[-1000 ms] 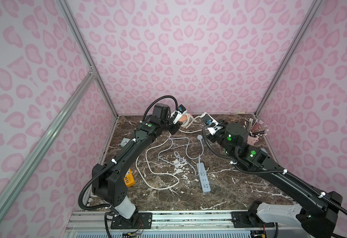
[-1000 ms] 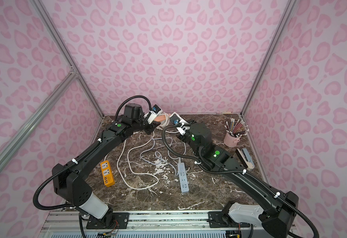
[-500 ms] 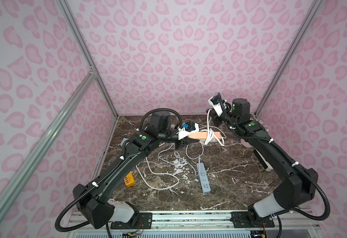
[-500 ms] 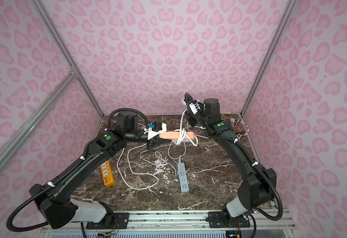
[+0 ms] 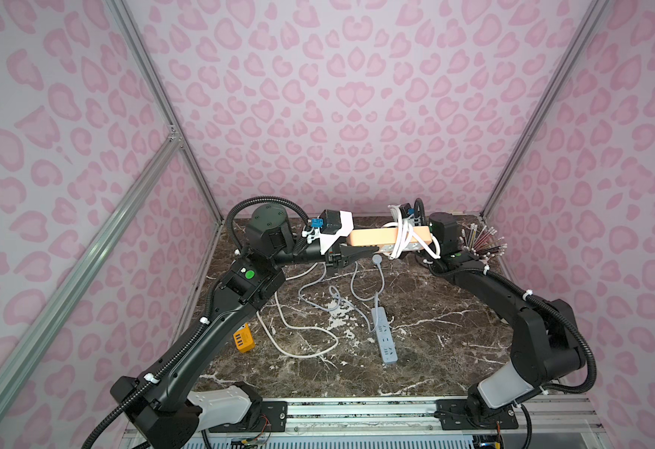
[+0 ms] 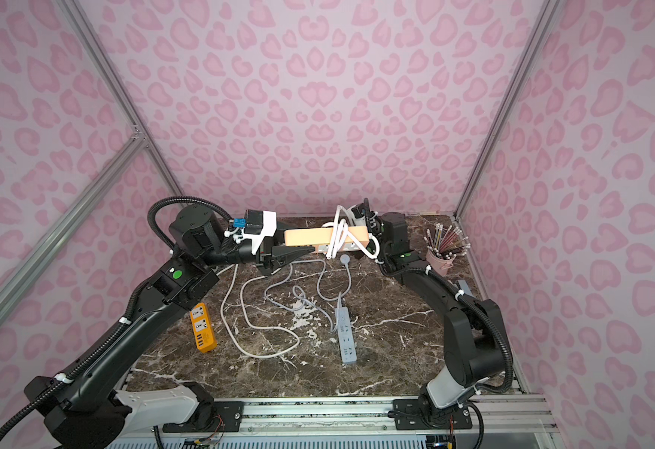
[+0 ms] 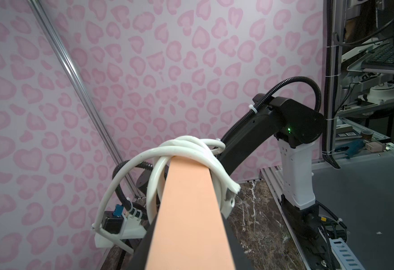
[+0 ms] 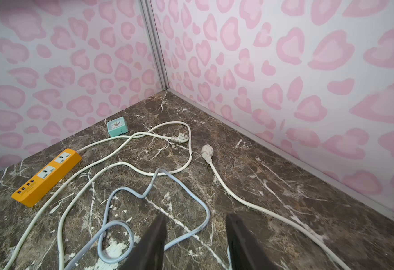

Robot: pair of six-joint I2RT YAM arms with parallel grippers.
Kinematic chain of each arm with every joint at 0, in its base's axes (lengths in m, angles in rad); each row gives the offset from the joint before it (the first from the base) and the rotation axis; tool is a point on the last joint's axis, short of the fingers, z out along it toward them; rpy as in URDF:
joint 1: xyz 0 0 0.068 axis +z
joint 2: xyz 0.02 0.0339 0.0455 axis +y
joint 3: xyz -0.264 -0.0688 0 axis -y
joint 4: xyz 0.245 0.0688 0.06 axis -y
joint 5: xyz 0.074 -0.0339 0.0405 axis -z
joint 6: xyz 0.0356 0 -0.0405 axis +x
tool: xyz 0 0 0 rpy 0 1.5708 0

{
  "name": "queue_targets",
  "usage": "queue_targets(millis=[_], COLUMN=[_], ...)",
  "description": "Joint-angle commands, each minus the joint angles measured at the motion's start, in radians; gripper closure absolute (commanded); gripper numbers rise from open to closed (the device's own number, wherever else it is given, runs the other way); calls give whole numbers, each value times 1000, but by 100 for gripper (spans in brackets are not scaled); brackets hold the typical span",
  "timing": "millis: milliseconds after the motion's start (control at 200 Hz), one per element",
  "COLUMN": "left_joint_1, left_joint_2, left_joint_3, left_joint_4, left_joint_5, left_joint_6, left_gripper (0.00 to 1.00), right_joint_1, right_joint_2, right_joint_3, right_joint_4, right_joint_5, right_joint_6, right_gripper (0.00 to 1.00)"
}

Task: Wrap the cord around the power strip
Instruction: Wrap the power cord around the power strip.

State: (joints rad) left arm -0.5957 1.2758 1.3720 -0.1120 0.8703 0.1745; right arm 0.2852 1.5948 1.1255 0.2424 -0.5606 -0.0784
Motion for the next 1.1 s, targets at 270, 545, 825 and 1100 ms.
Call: queue_targets(millis=[270,545,825,1100], left_joint_1=[28,143,141,79], left_joint_2=[12,104,288,350], left_joint_3=[-74,7,109,8], left_joint_4=[493,429,90,-133], left_joint_5=[-159,-499,-871,-918], left_joint_6=[-365,-466,-44,154], left_gripper=[98,98,98,98], right_joint_1=[1,140,378,449], right_joint_2=[-12,-159,-328,-406], right_joint_3=[-163,-244,-183,51], right_joint_4=[249,-11,-324,-317], right_joint_5=[120,466,877,868], right_joint_6=[100,-77,-282,-426], right_gripper=[85,99,100,100])
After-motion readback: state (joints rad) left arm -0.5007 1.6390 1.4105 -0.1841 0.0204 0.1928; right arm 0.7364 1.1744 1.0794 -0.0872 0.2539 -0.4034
